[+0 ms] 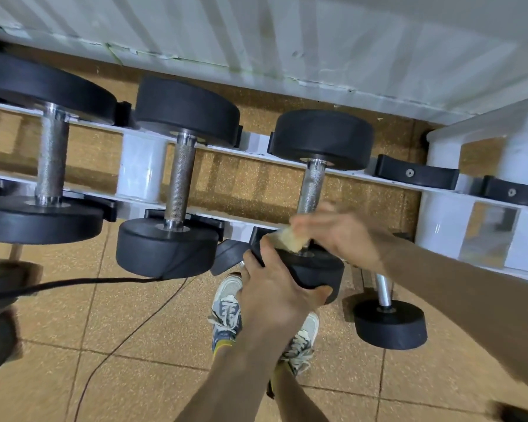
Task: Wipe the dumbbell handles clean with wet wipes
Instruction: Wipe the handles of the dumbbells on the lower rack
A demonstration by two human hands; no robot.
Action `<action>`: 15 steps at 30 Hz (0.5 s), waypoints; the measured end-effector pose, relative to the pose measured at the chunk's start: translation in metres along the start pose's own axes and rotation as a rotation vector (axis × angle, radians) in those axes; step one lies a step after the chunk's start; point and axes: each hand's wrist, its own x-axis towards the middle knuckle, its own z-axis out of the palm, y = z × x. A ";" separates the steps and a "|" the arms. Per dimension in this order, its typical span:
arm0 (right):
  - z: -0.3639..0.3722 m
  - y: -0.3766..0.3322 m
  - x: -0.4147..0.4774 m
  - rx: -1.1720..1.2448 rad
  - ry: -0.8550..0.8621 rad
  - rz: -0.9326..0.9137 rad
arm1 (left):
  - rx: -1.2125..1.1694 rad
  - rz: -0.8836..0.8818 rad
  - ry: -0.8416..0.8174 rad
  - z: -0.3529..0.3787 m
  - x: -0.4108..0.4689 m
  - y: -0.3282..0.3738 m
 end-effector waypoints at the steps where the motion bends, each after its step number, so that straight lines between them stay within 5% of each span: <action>1: -0.005 -0.006 0.005 0.149 0.170 0.166 | -0.023 0.025 -0.014 -0.006 0.002 -0.005; 5: 0.003 -0.035 0.036 0.692 0.898 0.921 | -0.082 0.098 -0.080 -0.030 0.011 -0.022; 7: 0.001 -0.045 0.056 1.127 1.047 1.121 | -0.070 0.111 -0.106 -0.034 0.012 -0.023; 9: -0.001 -0.054 0.070 1.266 0.958 1.186 | -0.053 0.115 -0.112 -0.034 0.013 -0.023; 15: 0.008 -0.061 0.039 0.668 0.527 0.998 | 0.017 0.099 -0.104 -0.032 0.017 -0.021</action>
